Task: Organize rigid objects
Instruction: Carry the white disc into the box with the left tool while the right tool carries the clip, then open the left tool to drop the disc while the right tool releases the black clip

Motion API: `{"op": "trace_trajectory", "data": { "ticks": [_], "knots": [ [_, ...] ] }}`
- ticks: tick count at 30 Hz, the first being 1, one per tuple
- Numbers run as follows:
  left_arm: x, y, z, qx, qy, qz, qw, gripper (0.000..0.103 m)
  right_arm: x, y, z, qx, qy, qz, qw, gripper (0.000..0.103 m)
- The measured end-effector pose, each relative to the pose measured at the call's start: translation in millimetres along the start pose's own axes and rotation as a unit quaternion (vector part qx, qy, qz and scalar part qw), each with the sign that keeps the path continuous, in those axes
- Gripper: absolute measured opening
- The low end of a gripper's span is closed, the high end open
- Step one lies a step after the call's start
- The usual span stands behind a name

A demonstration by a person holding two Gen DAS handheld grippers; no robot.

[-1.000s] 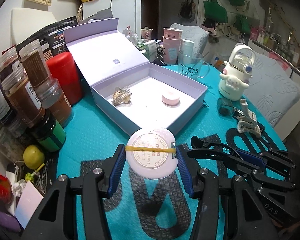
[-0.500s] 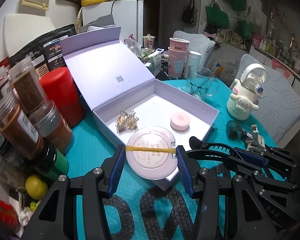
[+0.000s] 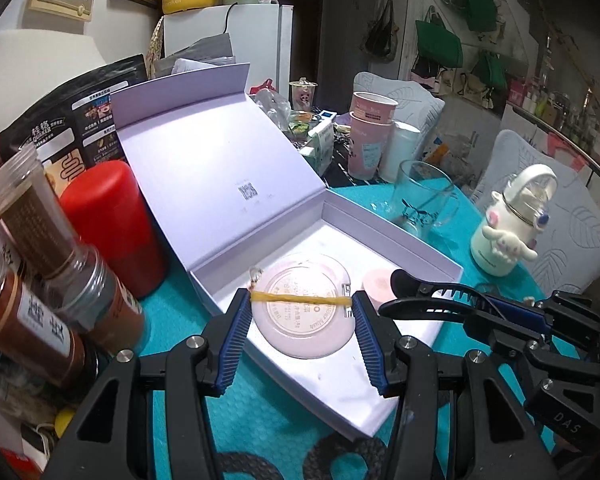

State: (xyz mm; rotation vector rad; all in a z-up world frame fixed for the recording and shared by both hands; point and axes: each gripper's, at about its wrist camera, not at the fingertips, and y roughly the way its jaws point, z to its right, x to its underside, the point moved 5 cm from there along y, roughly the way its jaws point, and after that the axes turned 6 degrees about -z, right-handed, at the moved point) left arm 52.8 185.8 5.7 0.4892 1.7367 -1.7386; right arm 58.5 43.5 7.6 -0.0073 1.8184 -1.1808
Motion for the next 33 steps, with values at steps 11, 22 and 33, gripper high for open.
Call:
{"op": "trace_trajectory", "data": {
  "ticks": [11,22,33],
  "knots": [
    [-27.2,32.7,-19.8,-0.011,-0.008,-0.007,0.9999,0.051,-26.2,26.6,22.4,0.013,0.007,-0.001,1.000,0.016],
    [-34.7,75.7,-25.2,-0.006,-0.009,-0.034,0.9994,0.051,-27.5,65.5,45.2,0.025,0.022,-0.028,0.999,0.016],
    [-28.0,110.3,-20.5,0.003,-0.001,-0.074,0.9973,0.051,-14.1,101.7,57.9,0.043,0.029,-0.069,0.996,0.016]
  ]
}}
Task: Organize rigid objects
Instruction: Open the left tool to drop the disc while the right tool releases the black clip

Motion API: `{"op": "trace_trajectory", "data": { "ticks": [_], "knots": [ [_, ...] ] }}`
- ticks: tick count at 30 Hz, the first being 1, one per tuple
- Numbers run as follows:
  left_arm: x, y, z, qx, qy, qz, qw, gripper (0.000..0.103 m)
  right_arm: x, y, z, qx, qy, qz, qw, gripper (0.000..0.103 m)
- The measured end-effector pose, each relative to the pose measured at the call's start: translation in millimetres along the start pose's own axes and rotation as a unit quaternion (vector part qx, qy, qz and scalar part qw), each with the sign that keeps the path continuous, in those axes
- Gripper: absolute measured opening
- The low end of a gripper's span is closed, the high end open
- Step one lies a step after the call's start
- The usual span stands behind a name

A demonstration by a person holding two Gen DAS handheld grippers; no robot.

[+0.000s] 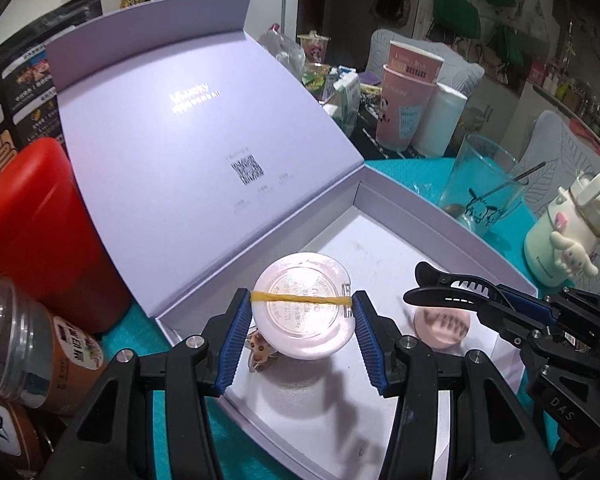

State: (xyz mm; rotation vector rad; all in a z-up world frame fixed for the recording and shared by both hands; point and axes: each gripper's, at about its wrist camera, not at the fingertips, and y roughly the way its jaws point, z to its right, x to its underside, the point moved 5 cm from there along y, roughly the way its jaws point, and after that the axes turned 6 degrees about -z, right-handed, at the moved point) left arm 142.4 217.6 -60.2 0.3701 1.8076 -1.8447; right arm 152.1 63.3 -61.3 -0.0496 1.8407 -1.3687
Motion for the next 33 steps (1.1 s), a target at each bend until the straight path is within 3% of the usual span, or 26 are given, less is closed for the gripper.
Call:
{"op": "trace_trajectory", "data": {
  "ticks": [19,26,33],
  "knots": [
    [3.2,29.7,5.9,-0.016,0.013,-0.038,0.9991,0.051,5.2,28.1,7.8,0.037,-0.012,-0.030,0.999,0.017],
    [0.9,33.7,10.5,-0.024,0.020,-0.048,0.9984,0.051,6.0,27.7,10.2,0.040,-0.002,-0.036,0.999,0.032],
    [2.9,31.1,10.5,-0.036,0.010,-0.058,0.9976,0.052,7.4,11.7,12.1,0.046,0.003,-0.027,0.999,0.037]
  ]
}}
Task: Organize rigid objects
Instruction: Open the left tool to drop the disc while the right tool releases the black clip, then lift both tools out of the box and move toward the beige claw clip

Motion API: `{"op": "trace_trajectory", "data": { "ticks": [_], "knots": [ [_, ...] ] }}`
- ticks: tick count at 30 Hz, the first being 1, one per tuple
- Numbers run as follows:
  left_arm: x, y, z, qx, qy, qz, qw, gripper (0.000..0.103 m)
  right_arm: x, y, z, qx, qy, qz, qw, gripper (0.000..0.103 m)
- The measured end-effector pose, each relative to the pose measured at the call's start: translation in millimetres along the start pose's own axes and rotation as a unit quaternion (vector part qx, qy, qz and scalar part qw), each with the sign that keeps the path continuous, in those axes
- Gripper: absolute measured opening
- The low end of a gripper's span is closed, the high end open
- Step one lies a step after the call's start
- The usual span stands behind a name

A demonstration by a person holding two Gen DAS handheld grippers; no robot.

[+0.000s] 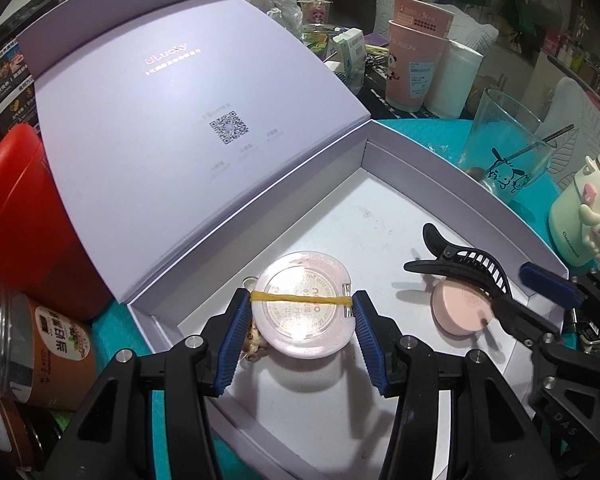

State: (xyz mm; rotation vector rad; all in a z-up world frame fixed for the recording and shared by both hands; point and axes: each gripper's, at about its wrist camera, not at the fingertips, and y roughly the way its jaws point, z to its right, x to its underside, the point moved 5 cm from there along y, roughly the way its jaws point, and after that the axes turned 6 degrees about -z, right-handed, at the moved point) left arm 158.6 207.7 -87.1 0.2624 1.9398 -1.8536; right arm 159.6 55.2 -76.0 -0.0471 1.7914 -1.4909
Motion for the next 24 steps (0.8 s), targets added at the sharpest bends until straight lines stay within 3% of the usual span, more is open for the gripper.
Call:
{"op": "trace_trajectory", "data": {
  "ticks": [10,22,24],
  "knots": [
    [1.9,-19.8,-0.9,-0.015,-0.015,0.009,0.9997,0.053,2.8,-29.2,3.6,0.008,0.007,0.021,1.000,0.042],
    [2.4,-67.9,1.6,-0.015,-0.011,0.053,0.9984,0.053,0.6,-70.1,4.2,0.017,0.010,0.059,0.998,0.043],
    [3.5,-77.2,3.1,-0.013,-0.010,0.061,0.9980,0.053,2.0,-78.1,4.1,0.016,0.010,0.068,0.998,0.052]
  ]
}}
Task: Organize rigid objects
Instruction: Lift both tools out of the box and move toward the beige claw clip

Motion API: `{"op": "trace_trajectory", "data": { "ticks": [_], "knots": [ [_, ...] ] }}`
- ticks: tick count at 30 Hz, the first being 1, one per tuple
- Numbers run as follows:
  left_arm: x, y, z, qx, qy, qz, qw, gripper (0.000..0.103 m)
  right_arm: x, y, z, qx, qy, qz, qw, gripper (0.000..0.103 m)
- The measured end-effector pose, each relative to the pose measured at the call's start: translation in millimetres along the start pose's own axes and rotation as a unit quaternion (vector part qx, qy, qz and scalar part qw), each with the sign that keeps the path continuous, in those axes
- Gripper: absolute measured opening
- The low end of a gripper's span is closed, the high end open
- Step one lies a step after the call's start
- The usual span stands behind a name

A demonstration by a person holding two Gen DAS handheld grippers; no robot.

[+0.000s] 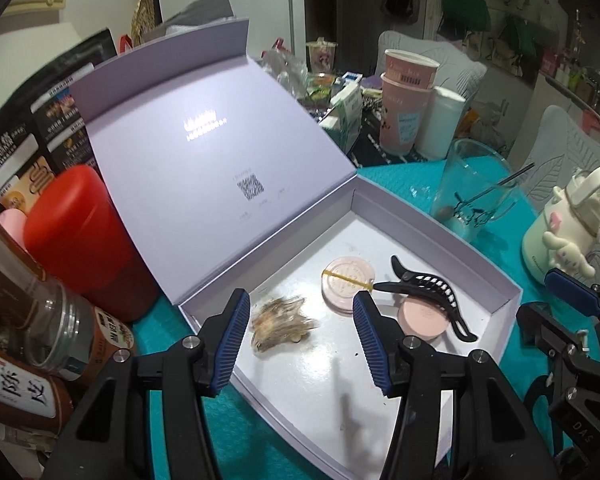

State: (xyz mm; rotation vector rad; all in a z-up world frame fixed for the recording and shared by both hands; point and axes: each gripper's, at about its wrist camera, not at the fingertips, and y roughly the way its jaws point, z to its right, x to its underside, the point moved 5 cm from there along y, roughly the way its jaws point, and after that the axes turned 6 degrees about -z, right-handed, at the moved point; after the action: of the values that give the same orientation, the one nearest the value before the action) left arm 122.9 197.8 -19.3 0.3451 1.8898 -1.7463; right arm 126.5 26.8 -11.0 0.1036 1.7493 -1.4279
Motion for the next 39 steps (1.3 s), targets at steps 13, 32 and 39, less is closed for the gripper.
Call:
{"op": "trace_trajectory", "data": {
  "ticks": [13,32,39],
  "knots": [
    [13.1,-52.3,16.5,0.005,0.007,0.044,0.9990,0.088,13.4,-47.5,4.1,0.008,0.005,0.034,0.999,0.059],
    [64.2,-100.0,65.7,0.054,0.047,0.061,0.9956,0.088,76.1,-112.8,16.8,0.027,0.040,0.054,0.997,0.062],
    [88.2,-108.0,94.9,0.059,0.081,0.065,0.9929,0.088,110.9,-131.5,30.9,0.044,0.066,0.048,0.996,0.062]
  ]
}}
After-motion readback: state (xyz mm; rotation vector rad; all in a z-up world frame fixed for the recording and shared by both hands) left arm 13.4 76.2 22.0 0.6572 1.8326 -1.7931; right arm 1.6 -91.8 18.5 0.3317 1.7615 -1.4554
